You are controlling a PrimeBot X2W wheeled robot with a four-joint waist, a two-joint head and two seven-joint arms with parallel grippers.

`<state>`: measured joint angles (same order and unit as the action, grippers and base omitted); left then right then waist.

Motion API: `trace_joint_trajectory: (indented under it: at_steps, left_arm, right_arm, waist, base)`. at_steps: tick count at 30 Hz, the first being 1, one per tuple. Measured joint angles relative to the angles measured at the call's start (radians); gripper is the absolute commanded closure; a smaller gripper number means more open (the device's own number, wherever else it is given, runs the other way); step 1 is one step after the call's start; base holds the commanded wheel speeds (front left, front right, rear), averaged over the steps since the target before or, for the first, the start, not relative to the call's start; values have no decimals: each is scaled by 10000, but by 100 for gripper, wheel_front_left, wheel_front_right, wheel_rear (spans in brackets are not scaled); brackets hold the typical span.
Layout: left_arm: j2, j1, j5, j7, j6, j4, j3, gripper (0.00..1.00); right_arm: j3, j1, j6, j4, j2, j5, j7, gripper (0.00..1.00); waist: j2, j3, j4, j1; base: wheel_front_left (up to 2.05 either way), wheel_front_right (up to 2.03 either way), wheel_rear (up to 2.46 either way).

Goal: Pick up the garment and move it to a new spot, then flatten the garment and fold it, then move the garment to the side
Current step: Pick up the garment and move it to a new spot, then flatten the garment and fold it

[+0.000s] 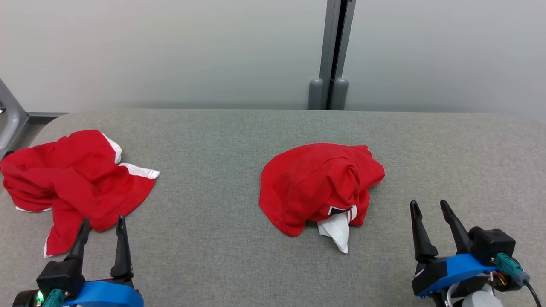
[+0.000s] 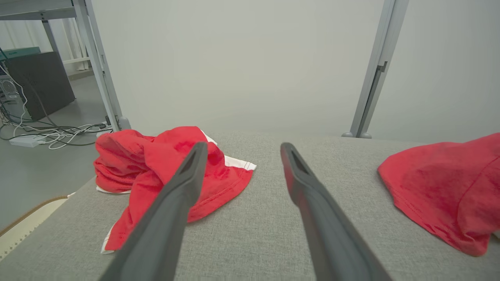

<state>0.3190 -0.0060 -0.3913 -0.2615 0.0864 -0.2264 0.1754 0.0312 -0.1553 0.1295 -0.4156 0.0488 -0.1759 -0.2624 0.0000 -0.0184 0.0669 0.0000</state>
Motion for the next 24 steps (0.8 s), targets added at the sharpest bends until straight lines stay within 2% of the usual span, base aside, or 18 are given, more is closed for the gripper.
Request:
trace_joint_trajectory:
  at_steps: [24]
  left_arm:
    - [167, 26, -148, 474, 142, -48, 186, 0]
  right_arm:
    - [-21, 159, 0, -355, 0, 86, 0, 0]
  waist:
    - [1, 257, -203, 0]
  base:
    - [0, 0, 0]
